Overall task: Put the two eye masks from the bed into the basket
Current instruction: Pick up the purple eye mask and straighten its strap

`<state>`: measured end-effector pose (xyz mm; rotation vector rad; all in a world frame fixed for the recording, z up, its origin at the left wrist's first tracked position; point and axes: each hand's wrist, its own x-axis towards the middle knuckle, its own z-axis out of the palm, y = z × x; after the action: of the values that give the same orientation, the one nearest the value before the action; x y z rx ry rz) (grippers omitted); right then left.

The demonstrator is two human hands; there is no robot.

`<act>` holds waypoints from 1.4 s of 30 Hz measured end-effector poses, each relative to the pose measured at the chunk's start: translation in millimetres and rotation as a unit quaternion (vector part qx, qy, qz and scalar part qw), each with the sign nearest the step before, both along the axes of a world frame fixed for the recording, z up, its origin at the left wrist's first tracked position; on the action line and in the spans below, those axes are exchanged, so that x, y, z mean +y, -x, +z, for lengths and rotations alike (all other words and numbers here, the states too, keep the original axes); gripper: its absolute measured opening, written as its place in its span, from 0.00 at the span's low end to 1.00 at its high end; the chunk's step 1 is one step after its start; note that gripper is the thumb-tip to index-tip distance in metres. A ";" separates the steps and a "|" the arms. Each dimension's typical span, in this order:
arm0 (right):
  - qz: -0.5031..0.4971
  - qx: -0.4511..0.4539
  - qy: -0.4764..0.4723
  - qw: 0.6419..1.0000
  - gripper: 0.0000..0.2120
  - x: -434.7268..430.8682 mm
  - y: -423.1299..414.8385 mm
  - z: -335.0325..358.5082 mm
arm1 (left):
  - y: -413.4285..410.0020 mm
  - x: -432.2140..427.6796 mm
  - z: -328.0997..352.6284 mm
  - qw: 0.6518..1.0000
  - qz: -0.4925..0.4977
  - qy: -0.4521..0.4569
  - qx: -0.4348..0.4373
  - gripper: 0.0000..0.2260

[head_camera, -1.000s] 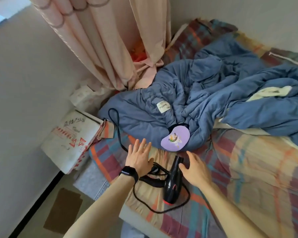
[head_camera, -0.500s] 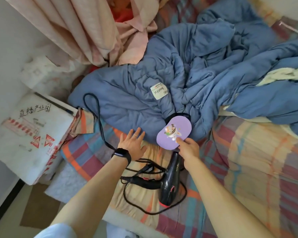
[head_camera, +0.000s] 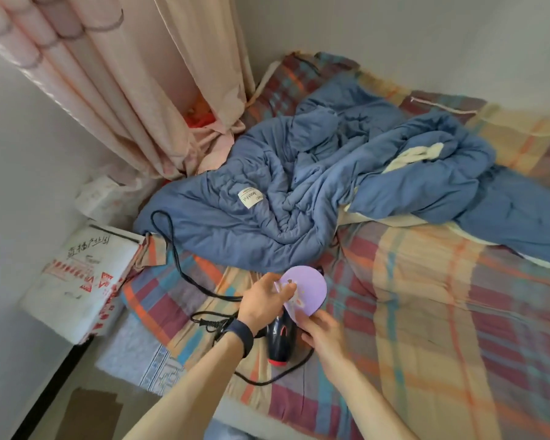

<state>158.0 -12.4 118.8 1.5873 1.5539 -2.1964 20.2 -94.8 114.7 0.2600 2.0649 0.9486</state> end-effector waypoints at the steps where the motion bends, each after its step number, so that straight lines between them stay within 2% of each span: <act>1: 0.022 0.009 -0.010 1.000 0.06 -1.0 -17.6 10.4 | -15.3 -2.0 9.8 1.000 0.002 0.004 0.027 0.18; 3: 0.050 0.007 -0.043 0.998 0.07 0.3 -59.9 27.6 | -47.1 -6.7 37.2 0.995 -0.011 0.012 0.097 0.12; 5: 0.047 0.005 -0.070 0.996 0.13 6.8 -103.3 48.9 | -75.6 -13.6 65.2 0.985 -0.028 0.014 0.167 0.07; 9: 0.118 0.024 -0.221 0.968 0.21 34.7 -167.4 98.1 | -118.9 -27.5 110.9 0.949 -0.131 0.015 0.286 0.07; 11: 0.173 0.047 -0.325 0.929 0.24 42.6 -180.4 117.7 | -136.1 -35.2 131.6 0.931 -0.161 0.005 0.329 0.07; 13: 0.235 0.084 -0.425 0.870 0.27 46.9 -182.1 130.2 | -151.2 -40.0 150.6 0.916 -0.198 -0.005 0.349 0.07; 15: 0.297 0.116 -0.462 0.828 0.28 45.7 -178.7 139.8 | -164.0 -44.3 166.9 0.905 -0.237 -0.006 0.352 0.08; 17: 0.348 0.133 -0.447 0.813 0.24 41.2 -174.4 146.9 | -171.6 -48.9 180.5 0.899 -0.255 -0.005 0.357 0.07; 19: 0.360 0.143 -0.441 0.810 0.17 36.0 -170.6 148.5 | -175.8 -52.6 192.1 0.899 -0.246 -0.021 0.361 0.09; 21: 0.320 0.156 -0.426 0.832 0.06 27.1 -170.9 151.4 | -182.8 -57.7 198.8 0.922 -0.193 -0.081 0.326 0.17; 22: 0.293 0.159 -0.417 0.845 0.04 22.6 -171.1 153.3 | -185.7 -60.0 199.7 0.939 -0.148 -0.114 0.288 0.21; 24: 0.250 0.171 -0.389 0.870 0.06 13.4 -170.6 157.2 | -188.4 -62.3 199.7 0.965 -0.064 -0.152 0.204 0.21; 26: 0.228 0.185 -0.351 0.889 0.09 5.1 -168.2 164.6 | -186.5 -64.4 193.0 0.967 -0.050 -0.148 0.202 0.10; 27: 0.225 0.188 -0.335 0.895 0.11 3.3 -166.5 168.1 | -185.6 -65.7 191.3 0.965 -0.041 -0.146 0.212 0.09; 30: 0.251 0.175 -0.277 0.911 0.14 1.6 -164.5 168.4 | -179.5 -70.4 191.5 0.964 0.066 -0.185 0.178 0.15; 33: 0.298 0.155 -0.248 0.909 0.13 -3.2 -174.2 162.5 | -165.3 -78.4 201.2 0.954 0.137 -0.220 0.148 0.15; 35: 0.234 0.186 -0.264 0.917 0.13 -2.1 -184.6 163.8 | -152.8 -87.7 210.0 0.949 0.164 -0.221 0.154 0.13; 38: 0.047 0.267 -0.220 0.937 0.15 8.4 -196.6 175.9 | -138.7 -104.1 219.3 0.946 0.185 -0.208 0.167 0.07; 40: 0.006 0.349 -0.135 0.927 0.17 8.4 -198.6 191.9 | -141.1 -106.4 217.9 0.950 0.171 -0.206 0.162 0.07; 42: -0.043 0.414 0.022 0.909 0.21 2.5 -194.3 204.9 | -149.3 -100.9 211.8 0.950 0.170 -0.205 0.164 0.07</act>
<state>352.4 -9.9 323.7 0.7034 1.5328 -3.1560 169.5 -195.7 326.5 0.2984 2.2364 1.6452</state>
